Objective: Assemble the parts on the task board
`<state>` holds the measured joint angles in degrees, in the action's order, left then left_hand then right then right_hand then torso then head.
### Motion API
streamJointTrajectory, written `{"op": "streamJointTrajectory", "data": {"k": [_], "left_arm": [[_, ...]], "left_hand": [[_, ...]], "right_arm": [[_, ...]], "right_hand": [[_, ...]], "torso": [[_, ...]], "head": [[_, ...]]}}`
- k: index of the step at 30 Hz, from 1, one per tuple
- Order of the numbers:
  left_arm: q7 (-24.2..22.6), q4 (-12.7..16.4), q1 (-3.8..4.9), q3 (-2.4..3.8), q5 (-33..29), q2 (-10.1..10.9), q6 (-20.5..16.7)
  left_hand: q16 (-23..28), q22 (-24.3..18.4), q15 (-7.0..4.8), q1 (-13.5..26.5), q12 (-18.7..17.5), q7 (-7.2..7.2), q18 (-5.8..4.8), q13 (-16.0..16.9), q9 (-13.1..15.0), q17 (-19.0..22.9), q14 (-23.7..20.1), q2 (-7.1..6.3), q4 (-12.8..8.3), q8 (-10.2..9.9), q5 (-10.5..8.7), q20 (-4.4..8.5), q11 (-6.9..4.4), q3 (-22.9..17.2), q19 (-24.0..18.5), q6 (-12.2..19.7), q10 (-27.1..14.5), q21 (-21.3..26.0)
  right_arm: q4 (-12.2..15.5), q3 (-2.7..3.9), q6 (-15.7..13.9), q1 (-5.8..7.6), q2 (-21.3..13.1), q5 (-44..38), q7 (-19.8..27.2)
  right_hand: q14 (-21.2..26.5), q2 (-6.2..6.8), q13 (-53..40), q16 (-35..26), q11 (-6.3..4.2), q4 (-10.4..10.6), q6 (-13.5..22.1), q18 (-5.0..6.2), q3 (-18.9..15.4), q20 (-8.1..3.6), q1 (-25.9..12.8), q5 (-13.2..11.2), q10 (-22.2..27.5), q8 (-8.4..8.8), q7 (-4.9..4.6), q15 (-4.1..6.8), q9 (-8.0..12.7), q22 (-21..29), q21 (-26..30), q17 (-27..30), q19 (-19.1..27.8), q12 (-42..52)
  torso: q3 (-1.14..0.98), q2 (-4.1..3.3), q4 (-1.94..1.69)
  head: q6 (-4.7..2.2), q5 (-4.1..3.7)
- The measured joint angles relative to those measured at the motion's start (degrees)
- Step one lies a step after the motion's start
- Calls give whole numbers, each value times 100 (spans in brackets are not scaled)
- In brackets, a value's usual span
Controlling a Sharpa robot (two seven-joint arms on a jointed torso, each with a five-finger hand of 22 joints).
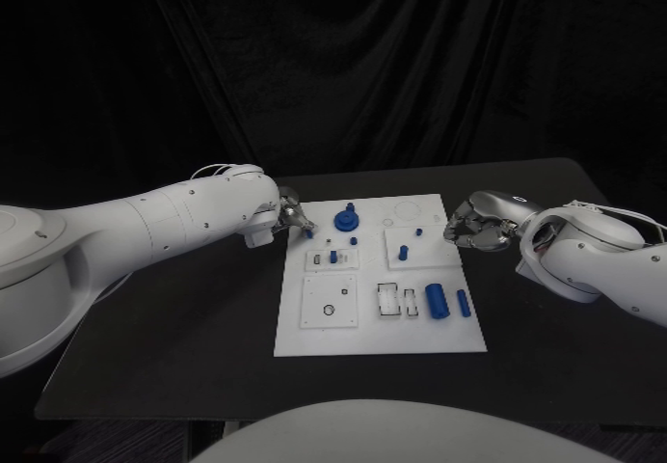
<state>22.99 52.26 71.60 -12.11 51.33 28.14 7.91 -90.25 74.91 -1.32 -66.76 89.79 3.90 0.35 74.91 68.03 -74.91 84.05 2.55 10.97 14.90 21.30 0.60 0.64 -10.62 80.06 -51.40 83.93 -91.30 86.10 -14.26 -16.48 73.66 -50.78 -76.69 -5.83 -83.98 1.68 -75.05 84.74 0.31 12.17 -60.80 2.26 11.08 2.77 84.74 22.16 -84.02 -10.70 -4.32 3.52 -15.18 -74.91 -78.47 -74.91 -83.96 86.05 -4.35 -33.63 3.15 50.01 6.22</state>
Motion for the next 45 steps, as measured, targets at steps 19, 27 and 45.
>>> {"op": "streamJointTrajectory", "data": {"k": [19,27,45], "left_arm": [[13,27,-6,-1,0,36,56],[8,96,-10,-1,1,77,56],[-100,573,-13,-1,2,376,-206]], "left_hand": [[0,0,0,-117,0,1,1,0,23,0,0,-65,-214,-84,472,-19,0,-469,-102,-41,0,0],[0,0,0,-137,0,-10,0,0,56,0,0,-199,-437,-131,646,-19,0,-897,-101,-138,0,0],[0,0,-22,58,0,-21,0,0,9,0,-22,-405,-625,-160,974,-19,-39,-1369,189,-369,2,0]], "right_arm": [[-18,0,18,-3,19,0,-1],[-18,0,23,-3,19,0,-1],[-17,0,31,-4,-6,0,-2]], "right_hand": [[0,0,-1,0,0,-17,0,0,17,0,0,0,0,0,0,0,-3,0,0,0,0,9],[0,0,-1,0,0,-17,0,-1,17,0,0,0,0,0,0,0,-2,0,0,0,0,9],[0,0,-1,0,0,-17,0,0,17,0,0,0,0,0,0,0,-8,1,0,0,0,11]], "torso": [[3,-2,-2],[3,-2,-1],[1,5,0]], "head": [[0,4],[0,7],[0,12]]}}
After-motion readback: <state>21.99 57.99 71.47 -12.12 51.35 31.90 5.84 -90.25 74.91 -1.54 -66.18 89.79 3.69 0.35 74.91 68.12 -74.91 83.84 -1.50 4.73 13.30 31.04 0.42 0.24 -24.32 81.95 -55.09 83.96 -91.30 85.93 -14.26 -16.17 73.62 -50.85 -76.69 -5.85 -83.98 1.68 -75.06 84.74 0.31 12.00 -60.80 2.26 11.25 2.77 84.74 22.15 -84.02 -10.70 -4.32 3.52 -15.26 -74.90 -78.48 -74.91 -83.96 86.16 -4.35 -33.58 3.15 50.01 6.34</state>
